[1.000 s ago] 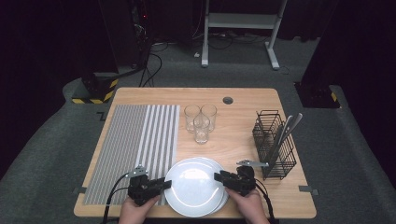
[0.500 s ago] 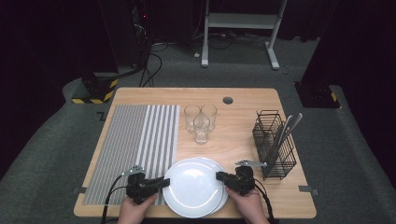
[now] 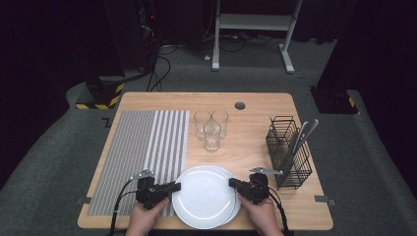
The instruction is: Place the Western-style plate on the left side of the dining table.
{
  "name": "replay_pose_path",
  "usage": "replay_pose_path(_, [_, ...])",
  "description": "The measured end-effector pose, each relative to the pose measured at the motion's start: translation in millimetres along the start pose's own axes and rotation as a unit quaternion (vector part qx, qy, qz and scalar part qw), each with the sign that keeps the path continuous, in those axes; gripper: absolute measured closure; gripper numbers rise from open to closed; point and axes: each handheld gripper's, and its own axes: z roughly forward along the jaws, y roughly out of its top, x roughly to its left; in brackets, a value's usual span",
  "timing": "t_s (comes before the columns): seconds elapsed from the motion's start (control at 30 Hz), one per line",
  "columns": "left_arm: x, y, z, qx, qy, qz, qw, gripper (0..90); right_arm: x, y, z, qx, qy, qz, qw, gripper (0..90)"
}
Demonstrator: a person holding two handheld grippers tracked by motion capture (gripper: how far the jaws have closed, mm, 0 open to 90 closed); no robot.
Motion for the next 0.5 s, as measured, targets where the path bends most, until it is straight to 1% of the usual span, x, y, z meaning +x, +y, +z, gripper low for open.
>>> replay_pose_path(0.1, [0.3,3.4,1.8,-0.001,0.004,0.002,1.0,76.7,-0.8,0.8,0.3,-0.002,0.002,0.003,1.0,82.9])
replay_pose_path(0.17, [0.5,7.6,3.2,-0.002,0.005,0.004,1.0,77.6,-1.9,2.7,0.1,-0.007,0.004,0.01,0.9999,83.1])
replay_pose_path(0.23, [-0.1,11.1,5.0,-0.005,0.008,0.006,0.9999,77.8,-2.2,3.3,-0.1,-0.009,0.005,0.011,0.9999,83.2])
replay_pose_path(0.33, [-0.3,16.4,10.2,-0.013,0.011,0.005,0.9998,78.4,-4.0,5.7,-1.5,-0.017,0.004,0.016,0.9997,83.3])
replay_pose_path(0.47, [-0.1,20.1,17.0,-0.016,0.015,0.009,0.9997,78.4,-6.7,8.6,-3.5,-0.025,0.002,0.02,0.9995,83.5])
replay_pose_path(0.5, [0.3,21.0,19.4,-0.021,0.014,0.01,0.9996,78.3,-7.9,10.3,-3.8,-0.029,0.0,0.02,0.9994,83.6])
